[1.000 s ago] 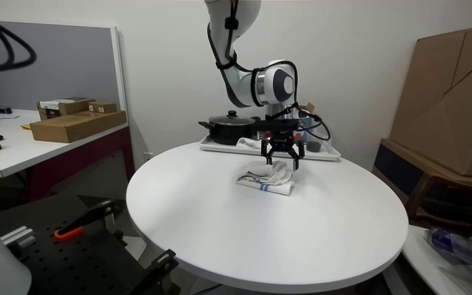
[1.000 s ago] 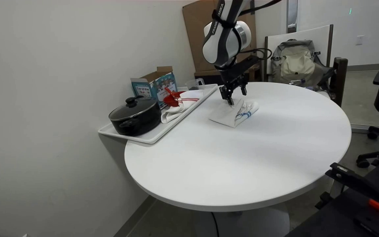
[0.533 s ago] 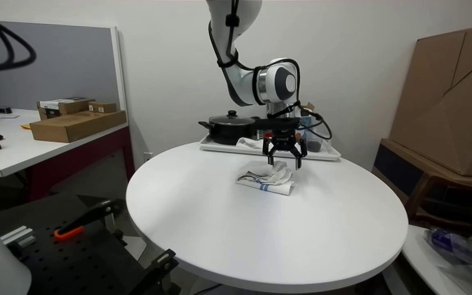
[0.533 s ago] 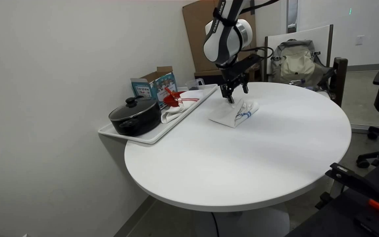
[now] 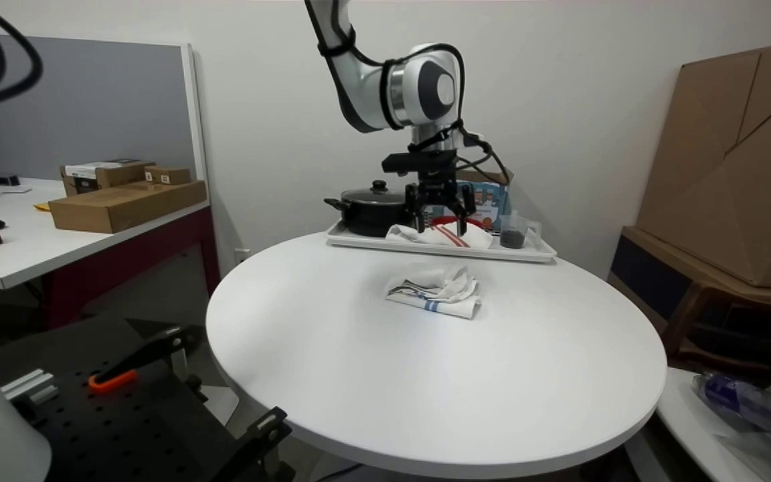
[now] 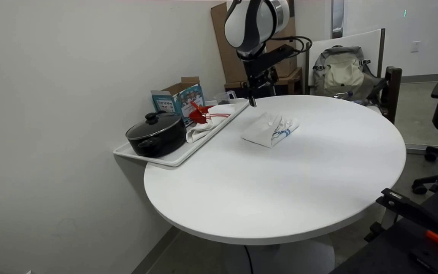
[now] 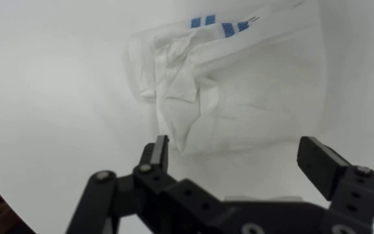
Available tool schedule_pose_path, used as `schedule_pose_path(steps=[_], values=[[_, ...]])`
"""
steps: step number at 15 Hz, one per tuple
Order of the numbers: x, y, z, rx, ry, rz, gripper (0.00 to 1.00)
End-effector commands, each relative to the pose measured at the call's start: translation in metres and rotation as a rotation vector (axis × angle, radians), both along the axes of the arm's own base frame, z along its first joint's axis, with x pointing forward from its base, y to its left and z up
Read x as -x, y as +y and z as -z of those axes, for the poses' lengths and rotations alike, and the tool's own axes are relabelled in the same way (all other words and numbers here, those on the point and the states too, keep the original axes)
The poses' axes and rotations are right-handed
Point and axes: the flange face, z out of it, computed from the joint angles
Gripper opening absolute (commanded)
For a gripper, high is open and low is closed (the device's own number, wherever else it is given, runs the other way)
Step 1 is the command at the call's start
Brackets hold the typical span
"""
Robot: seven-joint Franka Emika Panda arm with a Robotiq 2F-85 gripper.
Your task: Fold the towel
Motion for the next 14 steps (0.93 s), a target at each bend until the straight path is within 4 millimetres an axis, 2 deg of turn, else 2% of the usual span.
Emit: schedule_pose_path(steps=[1,6,11,14], values=[[0.058,0.017,-0.007,-0.012,-0.028,0.115,1.00],[0.137,0.028,-0.004,-0.044,0.002,0.141,1.00],[0.213,0.024,-0.023,-0.098,0.019,0.031,1.00],[0.245,0.025,-0.039,-0.119,0.012,-0.027,1.00]])
